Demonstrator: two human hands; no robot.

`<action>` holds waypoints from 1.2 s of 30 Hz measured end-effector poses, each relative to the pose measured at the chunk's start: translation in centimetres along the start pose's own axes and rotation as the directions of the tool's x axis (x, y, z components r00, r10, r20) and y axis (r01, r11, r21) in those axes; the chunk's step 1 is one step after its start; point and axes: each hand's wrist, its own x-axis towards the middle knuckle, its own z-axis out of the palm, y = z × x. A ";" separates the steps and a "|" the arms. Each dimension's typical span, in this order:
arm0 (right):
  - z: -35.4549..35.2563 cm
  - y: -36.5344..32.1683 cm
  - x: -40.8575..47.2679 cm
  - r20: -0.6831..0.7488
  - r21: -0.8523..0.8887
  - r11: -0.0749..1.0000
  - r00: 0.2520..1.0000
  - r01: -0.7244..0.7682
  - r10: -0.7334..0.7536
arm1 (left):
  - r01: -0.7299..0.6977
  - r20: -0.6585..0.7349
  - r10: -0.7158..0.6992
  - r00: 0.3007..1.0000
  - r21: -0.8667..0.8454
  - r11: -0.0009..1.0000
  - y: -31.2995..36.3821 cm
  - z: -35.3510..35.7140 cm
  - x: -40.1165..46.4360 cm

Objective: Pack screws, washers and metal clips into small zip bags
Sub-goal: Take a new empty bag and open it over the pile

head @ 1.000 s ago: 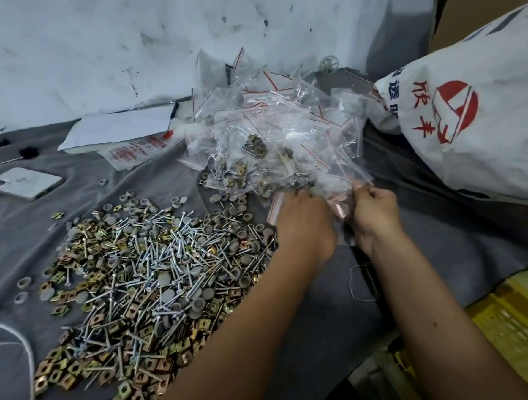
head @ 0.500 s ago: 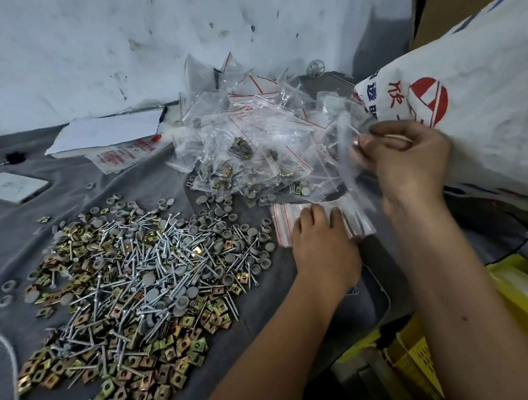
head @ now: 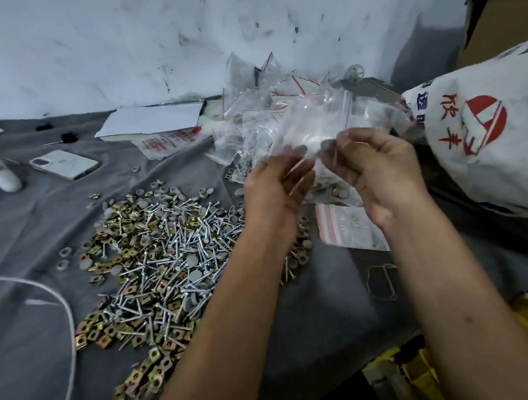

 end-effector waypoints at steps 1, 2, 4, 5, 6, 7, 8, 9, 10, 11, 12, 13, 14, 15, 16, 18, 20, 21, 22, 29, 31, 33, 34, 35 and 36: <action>0.5 0.4 -0.1 0.047 -0.067 0.997 0.999 -0.024 0.027 | -0.054 -0.028 0.055 0.998 0.042 0.998 1.5 -0.9 -0.1; 1.0 0.9 -0.2 0.092 -0.127 0.991 0.994 -0.047 0.059 | -0.086 -0.048 0.090 0.995 0.078 0.993 2.8 -1.9 -0.3; 2.6 2.0 -0.5 0.192 -0.213 0.974 0.974 -0.081 0.123 | -0.123 -0.080 0.131 0.988 0.097 0.988 5.5 -4.3 -1.0; 3.5 2.7 -0.6 0.241 -0.249 0.964 0.959 -0.089 0.151 | -0.134 -0.090 0.141 0.986 0.082 0.988 6.9 -5.6 -1.3; 4.7 3.7 -0.7 0.285 -0.288 0.953 0.941 -0.098 0.183 | -0.144 -0.103 0.150 0.983 0.060 0.988 8.4 -7.1 -1.8; 5.8 4.5 -0.9 0.320 -0.330 0.938 0.922 -0.105 0.216 | -0.152 -0.120 0.158 0.980 0.052 0.987 9.8 -8.6 -2.2; 6.9 5.3 -1.0 0.343 -0.373 0.921 0.906 -0.112 0.249 | -0.163 -0.139 0.172 0.975 0.073 0.984 11.1 -9.9 -2.7; 8.2 6.2 -1.1 0.358 -0.414 0.903 0.892 -0.113 0.276 | -0.180 -0.171 0.202 0.964 0.139 0.974 12.4 -11.5 -3.1; 9.4 7.0 -1.2 0.371 -0.448 0.888 0.883 -0.101 0.288 | -0.200 -0.196 0.250 0.948 0.241 0.950 13.3 -12.5 -3.6; 10.7 7.9 -1.3 0.397 -0.474 0.877 0.871 -0.076 0.290 | -0.225 -0.221 0.318 0.922 0.362 0.905 14.2 -13.7 -4.0; 11.7 8.7 -1.4 0.422 -0.490 0.871 0.861 -0.046 0.283 | -0.246 -0.241 0.394 0.887 0.474 0.845 14.8 -14.6 -4.1; 12.6 9.4 -1.4 0.449 -0.503 0.864 0.852 -0.009 0.270 | -0.261 -0.263 0.475 0.840 0.571 0.778 15.1 -15.3 -4.1; 13.6 10.3 -1.6 0.474 -0.522 0.853 0.842 0.032 0.258 | -0.254 -0.295 0.544 0.785 0.648 0.718 15.6 -16.4 -4.0; 14.3 11.1 -1.7 0.491 -0.545 0.835 0.838 0.081 0.239 | -0.246 -0.318 0.594 0.739 0.693 0.678 16.0 -17.1 -3.8; 14.8 12.0 -1.9 0.502 -0.563 0.817 0.836 0.122 0.221 | -0.239 -0.330 0.639 0.694 0.732 0.638 16.3 -17.9 -3.6; 14.9 13.4 -2.0 0.500 -0.578 0.795 0.850 0.184 0.167 | -0.176 -0.284 0.732 0.619 0.858 0.482 16.1 -19.4 -3.5; 14.5 14.5 -2.2 0.511 -0.600 0.748 0.855 0.284 0.085 | -0.032 -0.132 0.836 0.532 0.984 0.176 15.3 -20.4 -3.7; 14.3 14.7 -2.2 0.531 -0.611 0.708 0.847 0.353 0.036 | -0.001 -0.008 0.875 0.485 1.000 0.010 14.7 -20.4 -3.8; 14.0 14.8 -2.2 0.554 -0.614 0.675 0.832 0.410 -0.001 | -0.030 0.104 0.884 0.455 0.994 -0.101 14.2 -20.1 -3.7; 13.6 15.3 -2.0 0.710 -0.571 0.557 0.703 0.604 -0.034 | -0.404 0.196 0.636 0.747 0.893 0.199 11.3 -18.3 -2.7; 13.5 15.5 -2.1 0.733 -0.544 0.569 0.679 0.616 -0.034 | -0.392 0.166 0.600 0.782 0.880 0.268 11.4 -18.6 -2.5; 13.5 15.4 -2.2 0.750 -0.507 0.615 0.661 0.604 -0.032 | -0.384 0.137 0.547 0.826 0.847 0.368 11.8 -19.0 -2.5; 13.5 15.4 -2.3 0.755 -0.483 0.645 0.654 0.592 -0.035 | -0.384 0.124 0.523 0.843 0.820 0.424 11.8 -19.0 -2.6; 13.6 15.4 -2.4 0.758 -0.460 0.677 0.651 0.575 -0.037 | -0.380 0.105 0.496 0.862 0.783 0.493 11.8 -19.1 -2.7; 13.6 15.4 -2.5 0.756 -0.443 0.707 0.654 0.551 -0.036 | -0.370 0.087 0.465 0.881 0.738 0.564 11.7 -19.1 -2.8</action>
